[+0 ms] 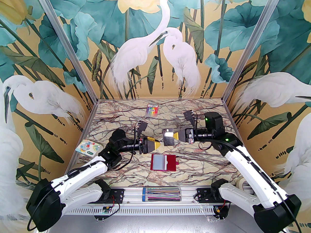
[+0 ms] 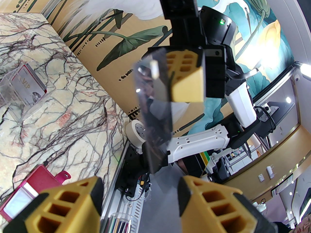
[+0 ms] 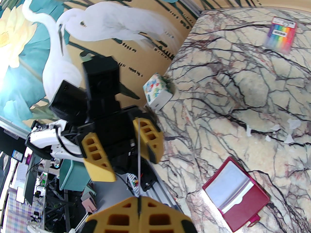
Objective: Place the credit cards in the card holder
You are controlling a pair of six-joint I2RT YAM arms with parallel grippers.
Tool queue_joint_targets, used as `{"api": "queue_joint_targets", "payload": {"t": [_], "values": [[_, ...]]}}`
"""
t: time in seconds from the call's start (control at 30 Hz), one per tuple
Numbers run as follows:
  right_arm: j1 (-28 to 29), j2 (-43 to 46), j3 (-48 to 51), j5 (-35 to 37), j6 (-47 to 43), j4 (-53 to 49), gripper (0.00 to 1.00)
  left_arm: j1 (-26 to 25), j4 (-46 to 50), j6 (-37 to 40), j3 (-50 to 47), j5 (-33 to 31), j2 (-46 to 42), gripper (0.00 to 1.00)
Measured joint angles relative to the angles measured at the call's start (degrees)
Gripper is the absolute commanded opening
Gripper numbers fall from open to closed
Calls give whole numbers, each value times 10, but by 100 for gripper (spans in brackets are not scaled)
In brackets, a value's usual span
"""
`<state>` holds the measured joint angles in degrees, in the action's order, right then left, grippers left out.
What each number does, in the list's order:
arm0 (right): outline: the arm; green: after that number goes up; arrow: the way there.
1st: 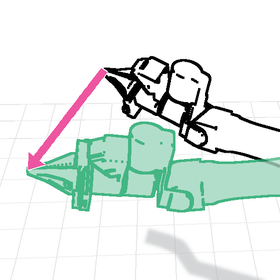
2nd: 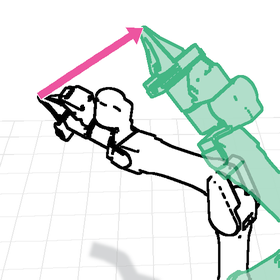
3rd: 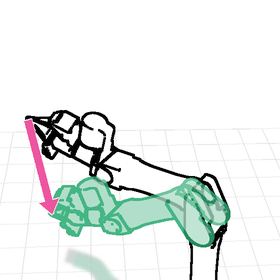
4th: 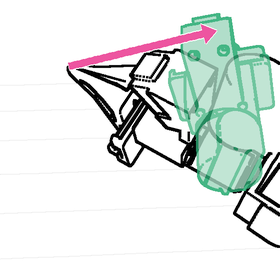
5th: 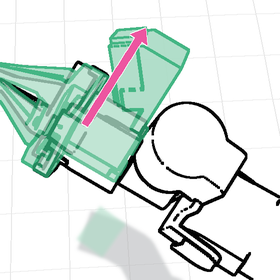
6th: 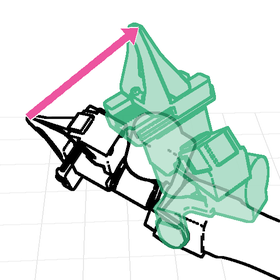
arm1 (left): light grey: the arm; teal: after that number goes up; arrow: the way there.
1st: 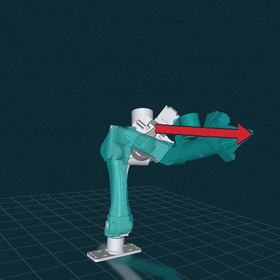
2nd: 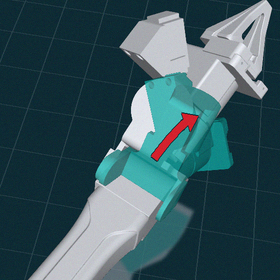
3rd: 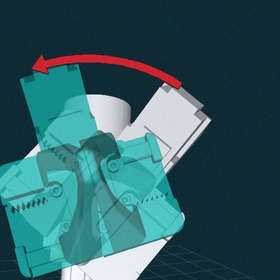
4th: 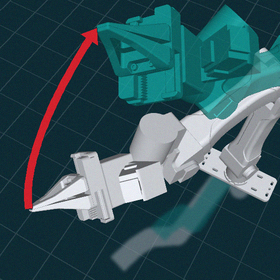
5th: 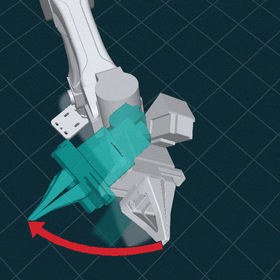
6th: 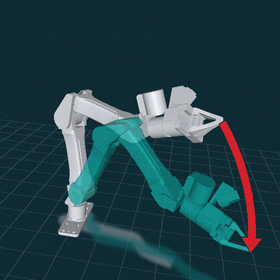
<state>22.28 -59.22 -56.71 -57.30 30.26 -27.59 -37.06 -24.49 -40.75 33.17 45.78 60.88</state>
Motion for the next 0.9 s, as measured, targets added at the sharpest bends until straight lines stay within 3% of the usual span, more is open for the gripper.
{"api": "queue_joint_targets", "payload": {"t": [0.2, 0.53, 0.73, 0.83, 0.9], "values": [[14, -12, 6, -4, 6, 15, 0, 0, -42, -26, 0, 19, 17, 48], [25, -27, 18, -4, 13, 30, 0, 0, -110, -78, 0, 42, 37, 28], [28, -27, 20, -4, 14, 37, 0, 0, -116, -88, 0, 43, 37, 1], [28, -26, 22, -8, 15, 51, 19, 3, -115, -100, 0, 43, 37, 0], [28, -24, 27, -11, 27, 63, 25, 3, -120, -108, 0, 43, 37, 0]]}}
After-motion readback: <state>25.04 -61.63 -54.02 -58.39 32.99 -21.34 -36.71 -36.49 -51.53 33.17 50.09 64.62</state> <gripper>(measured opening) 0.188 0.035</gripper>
